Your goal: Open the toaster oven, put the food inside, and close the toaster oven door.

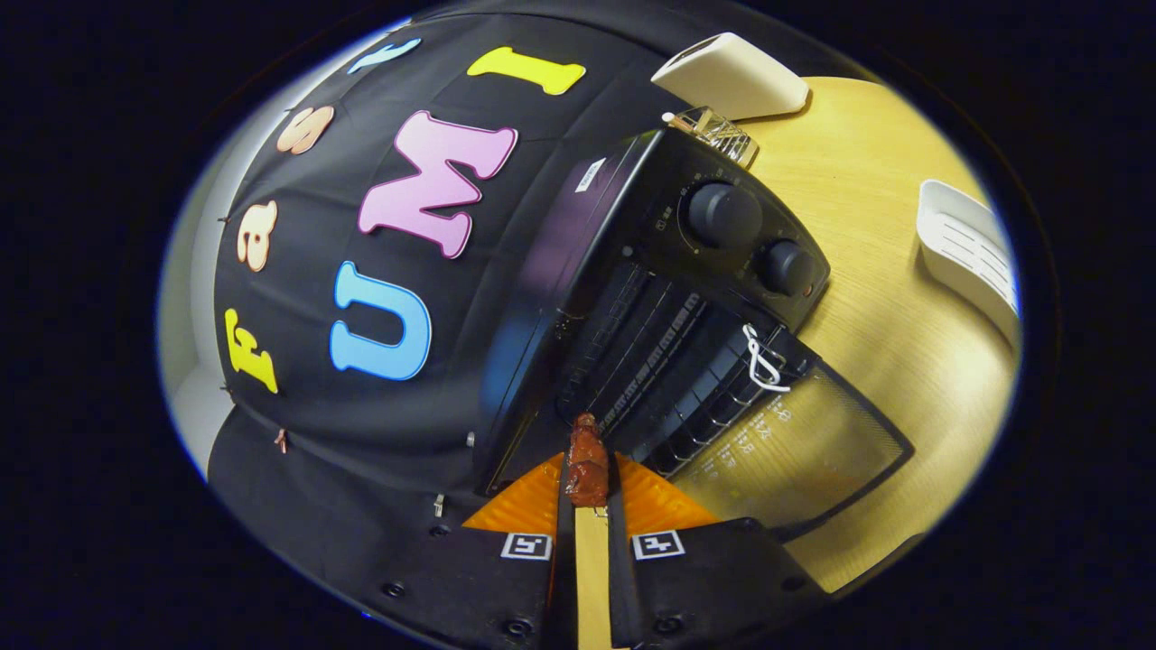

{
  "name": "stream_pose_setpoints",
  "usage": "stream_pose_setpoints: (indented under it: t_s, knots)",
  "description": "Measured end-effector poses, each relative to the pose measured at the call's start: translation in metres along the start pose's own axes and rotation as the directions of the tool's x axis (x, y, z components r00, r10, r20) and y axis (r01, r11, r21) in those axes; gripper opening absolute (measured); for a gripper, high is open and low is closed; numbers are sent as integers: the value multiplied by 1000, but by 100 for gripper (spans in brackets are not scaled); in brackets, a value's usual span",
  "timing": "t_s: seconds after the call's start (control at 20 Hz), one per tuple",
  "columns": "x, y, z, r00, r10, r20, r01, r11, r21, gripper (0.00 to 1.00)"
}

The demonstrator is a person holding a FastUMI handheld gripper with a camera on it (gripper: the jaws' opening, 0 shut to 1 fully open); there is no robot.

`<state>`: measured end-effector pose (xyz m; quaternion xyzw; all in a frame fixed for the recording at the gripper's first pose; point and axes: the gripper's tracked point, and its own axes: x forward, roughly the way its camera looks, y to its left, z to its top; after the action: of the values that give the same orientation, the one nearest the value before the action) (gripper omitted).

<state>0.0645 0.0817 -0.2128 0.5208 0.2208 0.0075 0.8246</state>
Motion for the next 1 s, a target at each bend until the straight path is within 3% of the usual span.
stream_pose_setpoints:
  t_s: [0.45,0.85,0.95,1.0]
  knots:
    - [65,-6,5,1000,-13,-13,14,997,74,18]
    - [84,-30,1,994,-109,-30,111,988,104,18]
    - [83,-37,0,988,-151,-33,153,984,96,20]
    - [81,-33,1,989,-143,-26,145,983,110,30]
